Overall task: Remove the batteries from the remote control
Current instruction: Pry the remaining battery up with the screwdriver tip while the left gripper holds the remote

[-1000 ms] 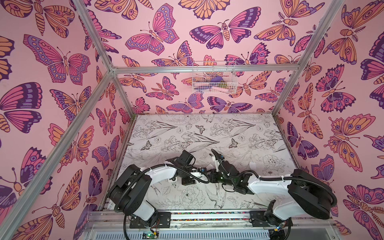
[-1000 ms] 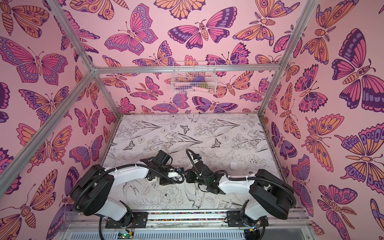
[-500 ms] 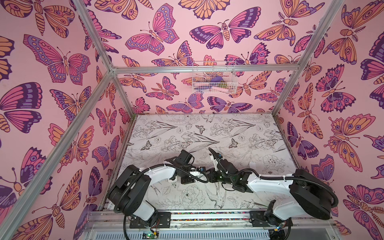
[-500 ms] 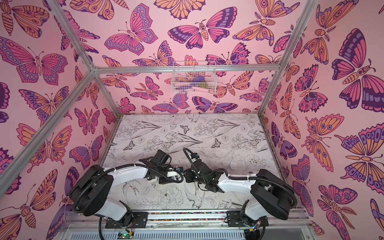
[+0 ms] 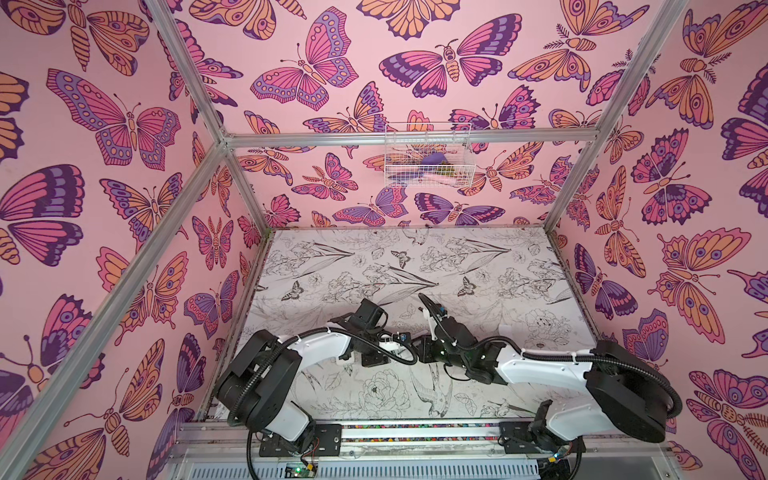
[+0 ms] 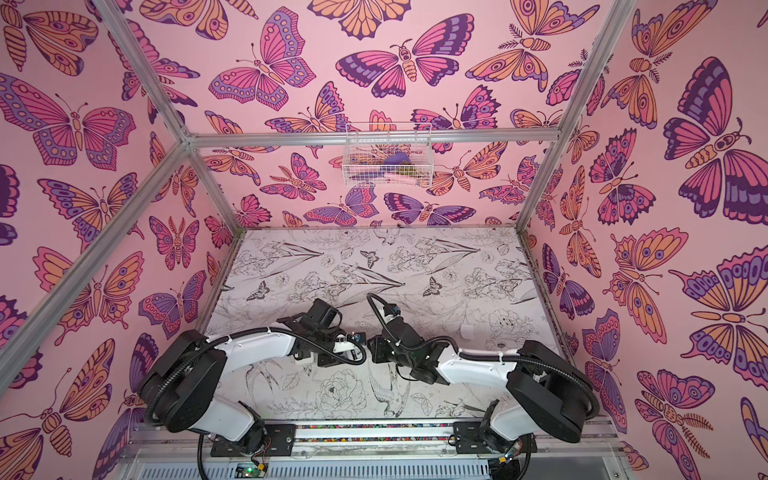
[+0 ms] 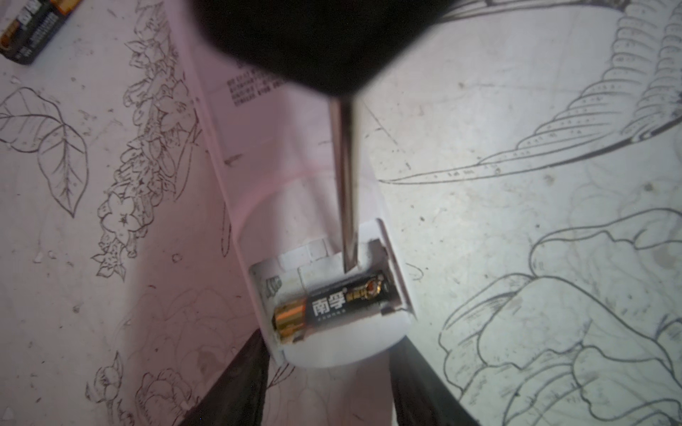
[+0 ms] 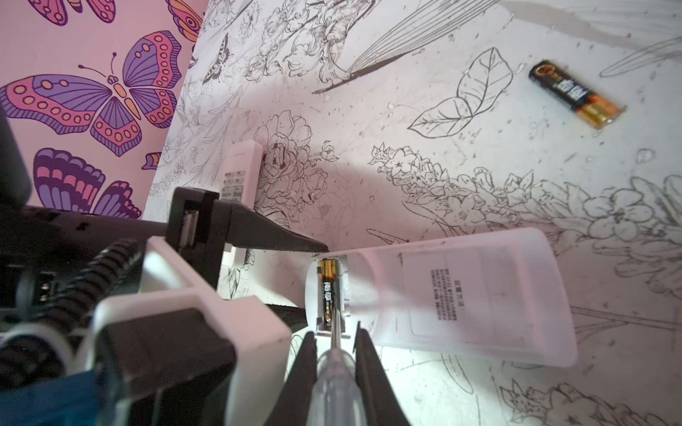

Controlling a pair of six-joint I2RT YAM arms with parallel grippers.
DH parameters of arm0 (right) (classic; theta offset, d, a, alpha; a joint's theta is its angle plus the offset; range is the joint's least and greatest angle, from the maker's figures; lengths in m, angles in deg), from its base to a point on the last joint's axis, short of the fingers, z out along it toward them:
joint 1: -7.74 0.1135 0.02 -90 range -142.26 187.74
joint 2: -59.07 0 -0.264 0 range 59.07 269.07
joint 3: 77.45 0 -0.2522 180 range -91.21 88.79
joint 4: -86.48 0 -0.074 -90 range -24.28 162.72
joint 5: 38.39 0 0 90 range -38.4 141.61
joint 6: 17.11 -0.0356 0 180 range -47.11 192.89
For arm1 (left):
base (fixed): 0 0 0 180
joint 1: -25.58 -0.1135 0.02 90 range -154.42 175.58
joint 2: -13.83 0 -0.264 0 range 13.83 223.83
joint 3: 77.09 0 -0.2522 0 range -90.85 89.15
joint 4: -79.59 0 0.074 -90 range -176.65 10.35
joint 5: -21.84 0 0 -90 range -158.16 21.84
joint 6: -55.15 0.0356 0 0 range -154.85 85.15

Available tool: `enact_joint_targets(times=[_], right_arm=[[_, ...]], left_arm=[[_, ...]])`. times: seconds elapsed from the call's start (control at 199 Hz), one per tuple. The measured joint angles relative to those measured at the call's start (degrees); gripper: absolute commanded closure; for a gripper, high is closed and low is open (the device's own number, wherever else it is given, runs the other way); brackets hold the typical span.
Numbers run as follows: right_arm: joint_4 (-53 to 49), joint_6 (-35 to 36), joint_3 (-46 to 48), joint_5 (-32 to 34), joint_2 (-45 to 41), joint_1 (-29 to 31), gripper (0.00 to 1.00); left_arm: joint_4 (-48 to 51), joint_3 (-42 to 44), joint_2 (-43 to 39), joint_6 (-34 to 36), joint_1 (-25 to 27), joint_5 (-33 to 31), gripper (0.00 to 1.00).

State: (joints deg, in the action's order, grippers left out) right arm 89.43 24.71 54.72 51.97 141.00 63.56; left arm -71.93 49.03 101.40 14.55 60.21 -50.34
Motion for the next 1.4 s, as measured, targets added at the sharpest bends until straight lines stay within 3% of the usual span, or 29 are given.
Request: enact_joint_targets(times=[0.567, 0.717, 0.897, 1.399], right_arm=[[10.8, -4.6, 0.8, -7.9, 8.5, -3.8, 1.00], [12.4, -6.1, 1.2, -11.4, 9.3, -5.8, 1.00], [12.4, -6.1, 1.3, -12.1, 9.3, -6.0, 1.00], [14.7, -9.9, 1.9, -12.9, 9.3, -6.2, 1.00]], left_arm=[[0.0, -0.5, 0.7, 0.3, -0.2, -0.7, 0.51], [-0.3, -0.6, 0.7, 0.5, -0.2, -0.9, 0.47], [-0.8, -0.7, 0.5, 0.3, -0.1, -1.2, 0.36], [4.5, -2.7, -2.0, -2.5, -0.1, -1.2, 0.28]])
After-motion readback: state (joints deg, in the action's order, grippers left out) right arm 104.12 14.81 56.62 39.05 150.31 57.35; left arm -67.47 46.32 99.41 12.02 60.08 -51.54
